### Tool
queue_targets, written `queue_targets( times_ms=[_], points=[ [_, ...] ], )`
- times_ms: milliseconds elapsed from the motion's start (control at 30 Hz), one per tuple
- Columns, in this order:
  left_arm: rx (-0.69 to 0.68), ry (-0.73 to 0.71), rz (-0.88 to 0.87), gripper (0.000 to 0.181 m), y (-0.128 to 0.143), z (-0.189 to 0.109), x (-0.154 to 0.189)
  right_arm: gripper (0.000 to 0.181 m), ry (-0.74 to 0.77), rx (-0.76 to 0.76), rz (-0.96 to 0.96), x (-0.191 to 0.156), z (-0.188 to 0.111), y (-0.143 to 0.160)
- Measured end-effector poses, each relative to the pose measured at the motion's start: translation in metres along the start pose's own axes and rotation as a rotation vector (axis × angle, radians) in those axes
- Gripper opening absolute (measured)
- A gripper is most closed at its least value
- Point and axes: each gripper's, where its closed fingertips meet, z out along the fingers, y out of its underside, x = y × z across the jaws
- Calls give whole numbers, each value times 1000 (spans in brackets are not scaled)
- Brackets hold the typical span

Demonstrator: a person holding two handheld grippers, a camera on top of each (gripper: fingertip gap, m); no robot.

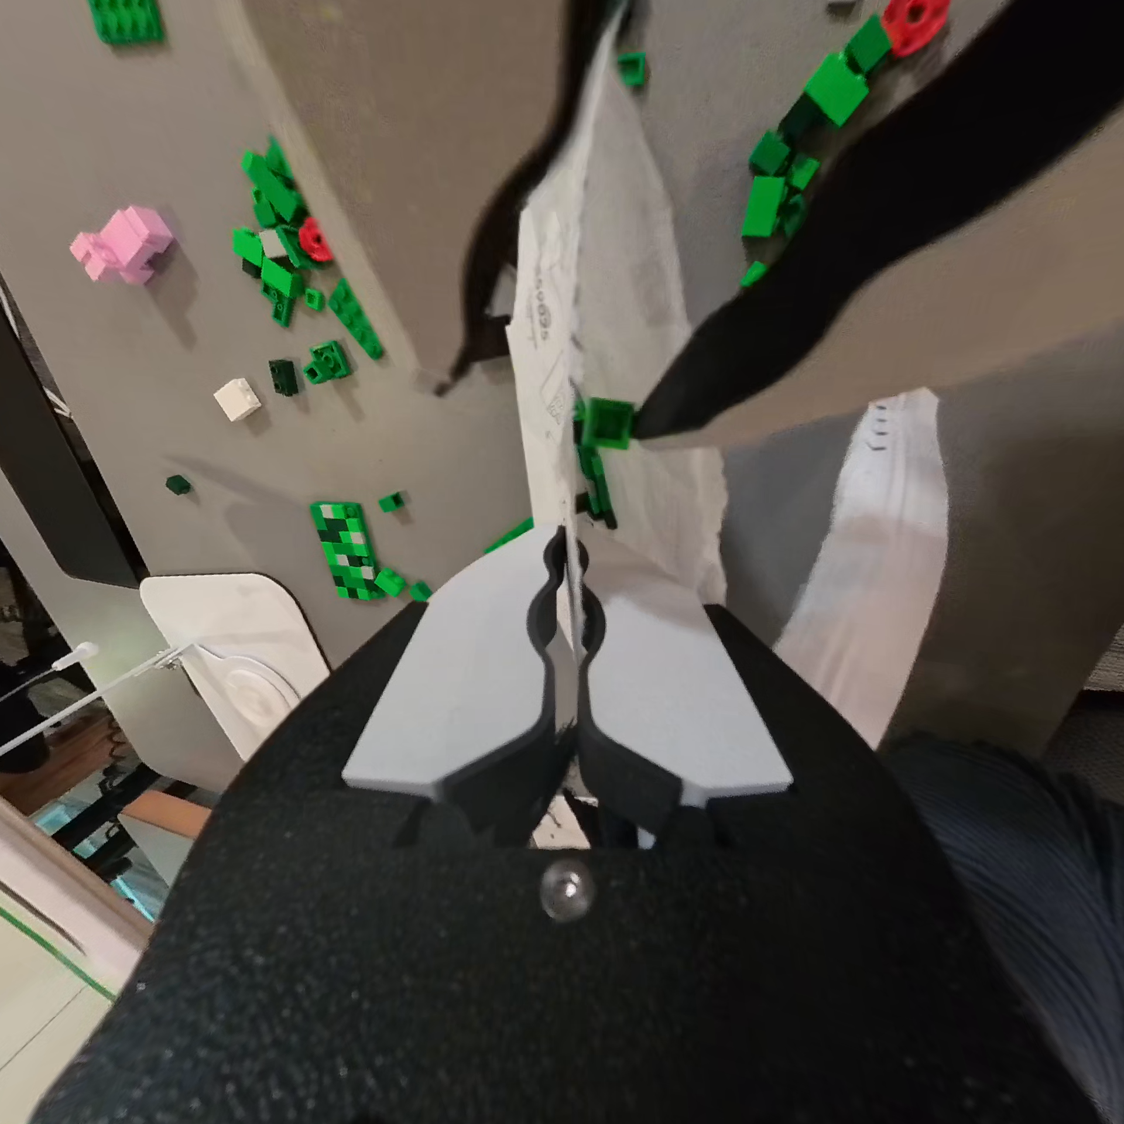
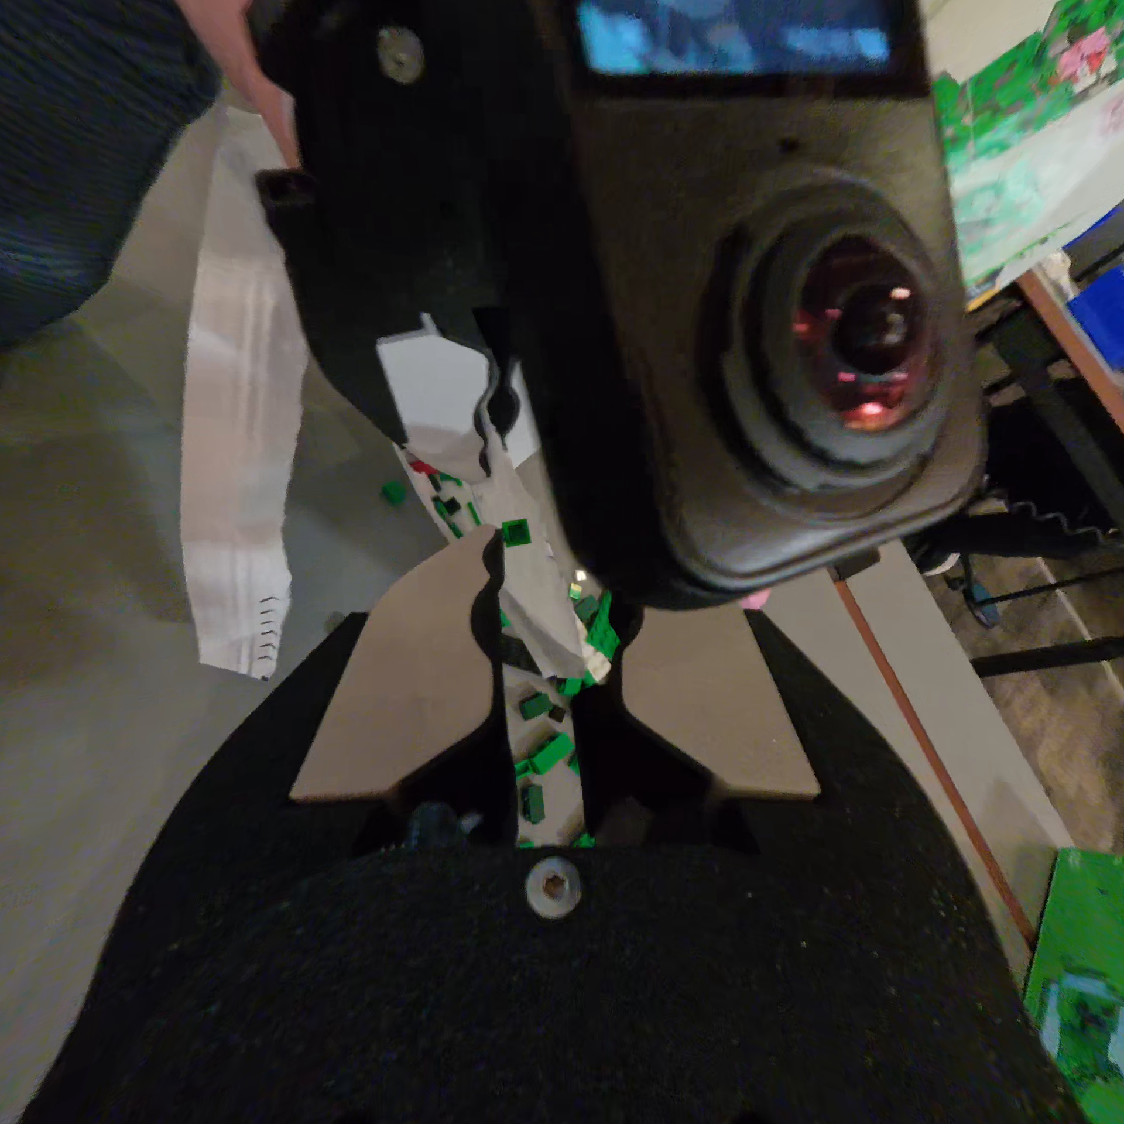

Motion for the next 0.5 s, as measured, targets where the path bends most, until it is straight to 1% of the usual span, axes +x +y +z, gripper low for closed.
queue_targets(
  times_ms=[233,333,400,433,500],
  points=[
    [2,-36,69,0,-4,-1,1,34,15,-35,84,12,-7,7],
    [2,-28,57,0,-4,0,1,35,13,-25,94,13,-15,7],
    [-7,-18,34,0,-1,2,0,35,66,-40,105,22,-31,15],
    [-15,-14,25,0,1,2,-1,35,111,-53,123,31,-44,25],
    [-19,-4,6,0,5,3,-2,33,171,-88,204,47,-70,56]
  ],
)
